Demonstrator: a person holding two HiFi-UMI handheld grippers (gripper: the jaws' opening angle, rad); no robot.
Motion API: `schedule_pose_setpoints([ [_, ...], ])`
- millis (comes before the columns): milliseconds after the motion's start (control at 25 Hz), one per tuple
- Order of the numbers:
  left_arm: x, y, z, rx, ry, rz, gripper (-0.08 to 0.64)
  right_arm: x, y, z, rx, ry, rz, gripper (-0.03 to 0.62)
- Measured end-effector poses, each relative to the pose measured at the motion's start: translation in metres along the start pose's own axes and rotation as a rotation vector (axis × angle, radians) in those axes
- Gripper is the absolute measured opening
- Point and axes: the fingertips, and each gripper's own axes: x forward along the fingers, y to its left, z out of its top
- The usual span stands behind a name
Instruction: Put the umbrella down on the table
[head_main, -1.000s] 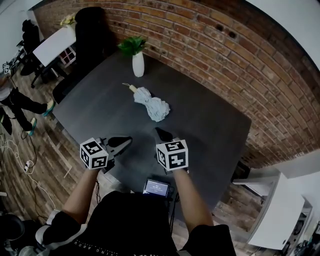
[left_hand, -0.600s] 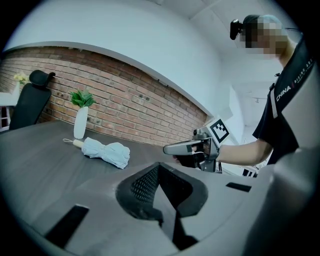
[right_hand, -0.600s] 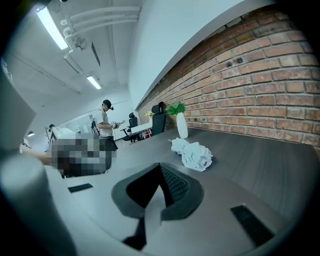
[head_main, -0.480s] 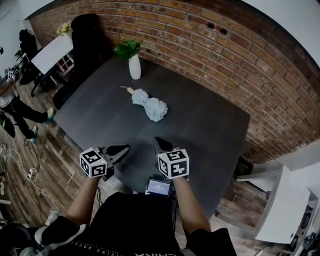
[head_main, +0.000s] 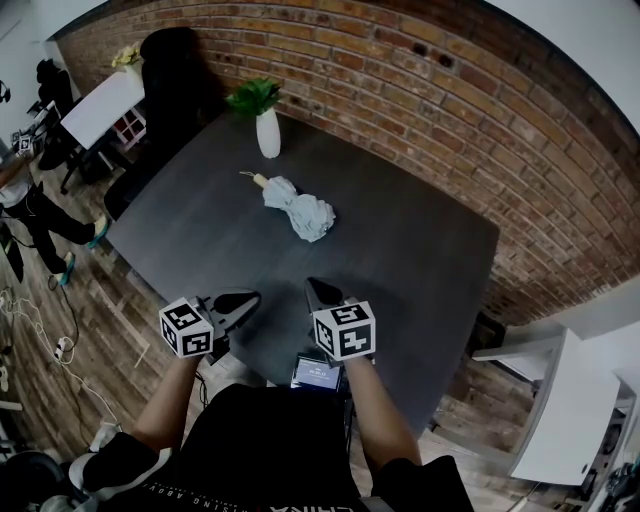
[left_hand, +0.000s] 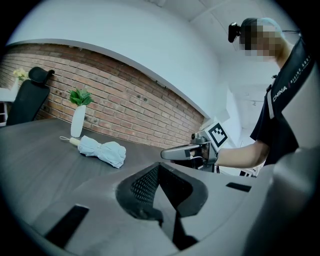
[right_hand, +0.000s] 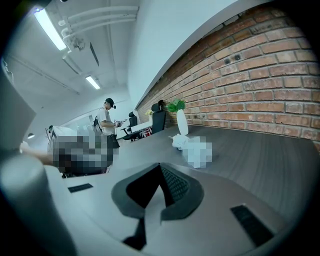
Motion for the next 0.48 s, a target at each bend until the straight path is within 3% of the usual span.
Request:
schedule_pose_setpoints([
  [480,0.0049,0.0057,-0.0008,-0.003,0.005,0.003,0.003,0.0041,-0.0018,0.0026,-0.008,-0.004,0.004,0.008],
])
